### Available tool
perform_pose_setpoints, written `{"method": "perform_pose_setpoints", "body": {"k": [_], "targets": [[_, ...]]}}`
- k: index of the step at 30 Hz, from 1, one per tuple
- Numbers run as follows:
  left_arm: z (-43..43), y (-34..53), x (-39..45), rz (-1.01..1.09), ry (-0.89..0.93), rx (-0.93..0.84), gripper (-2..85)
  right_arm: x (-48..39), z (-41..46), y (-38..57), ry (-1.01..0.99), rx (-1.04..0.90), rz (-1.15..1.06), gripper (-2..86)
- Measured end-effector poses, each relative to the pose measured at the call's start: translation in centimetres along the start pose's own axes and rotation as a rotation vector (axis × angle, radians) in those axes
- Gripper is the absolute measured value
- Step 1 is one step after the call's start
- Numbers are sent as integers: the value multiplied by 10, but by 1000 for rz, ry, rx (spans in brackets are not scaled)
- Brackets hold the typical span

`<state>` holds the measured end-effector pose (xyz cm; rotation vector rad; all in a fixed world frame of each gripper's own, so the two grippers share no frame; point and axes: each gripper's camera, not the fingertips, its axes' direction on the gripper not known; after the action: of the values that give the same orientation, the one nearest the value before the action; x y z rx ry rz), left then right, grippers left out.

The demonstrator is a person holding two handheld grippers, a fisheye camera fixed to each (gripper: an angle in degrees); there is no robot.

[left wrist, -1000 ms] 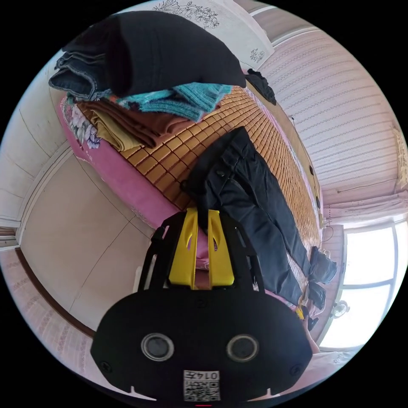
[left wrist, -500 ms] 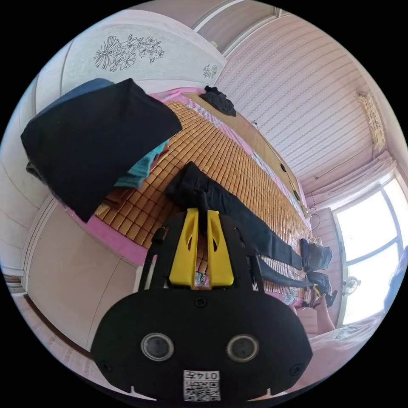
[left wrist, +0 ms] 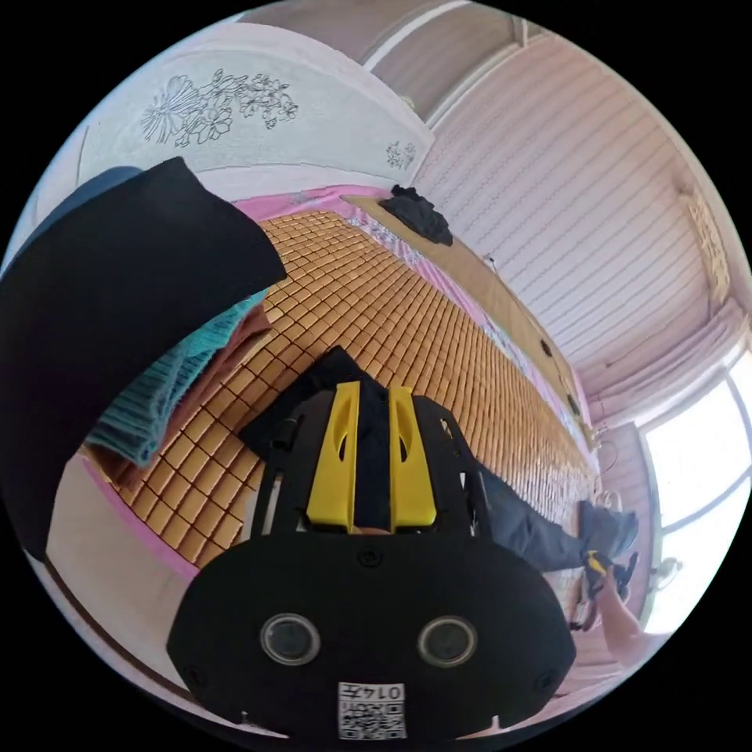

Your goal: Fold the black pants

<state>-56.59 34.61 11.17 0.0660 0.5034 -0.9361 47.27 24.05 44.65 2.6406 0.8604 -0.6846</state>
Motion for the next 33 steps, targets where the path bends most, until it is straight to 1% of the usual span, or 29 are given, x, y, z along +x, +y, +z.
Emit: {"method": "perform_pose_setpoints", "body": {"k": [2,3,5,6,8,11,15,20,22,23,24,26,27,28,30,31,33], "targets": [[27,15,19,145,-110,-133,62,-11,22,8,2,-92,-55,128],[37,19,24,177,-150,-177,60,-19,35,14,8,-139,-71,121],[80,34,42,268,-311,-359,42,-35,37,23,89,-88,-107,108],[90,38,46,291,-349,-398,34,-46,39,27,112,-88,-145,90],[115,49,71,460,-467,-461,6,-58,41,31,128,-111,-196,74],[135,57,91,593,-565,-546,-7,-70,45,41,169,-152,-270,65],[140,75,92,684,-608,-669,-9,-64,43,78,160,-205,-301,63],[111,135,69,717,-563,-798,-9,-48,36,152,210,-262,-335,67],[96,155,62,742,-544,-782,-9,-46,33,176,250,-266,-352,74],[85,163,58,722,-529,-754,-8,-49,28,188,292,-254,-359,80],[78,166,57,711,-512,-736,-7,-55,20,198,340,-222,-368,80],[49,169,54,650,-455,-624,1,-75,1,209,377,-131,-409,78],[42,169,53,635,-439,-591,4,-94,-11,216,366,-60,-448,77],[30,166,52,611,-409,-528,16,-106,-16,220,343,-30,-473,78],[19,158,49,573,-386,-438,40,-167,-21,238,139,22,-645,89],[17,150,46,547,-382,-387,54,-185,-18,244,79,17,-699,101],[20,137,40,505,-371,-336,69,-260,3,268,-107,-70,-894,143]]}}
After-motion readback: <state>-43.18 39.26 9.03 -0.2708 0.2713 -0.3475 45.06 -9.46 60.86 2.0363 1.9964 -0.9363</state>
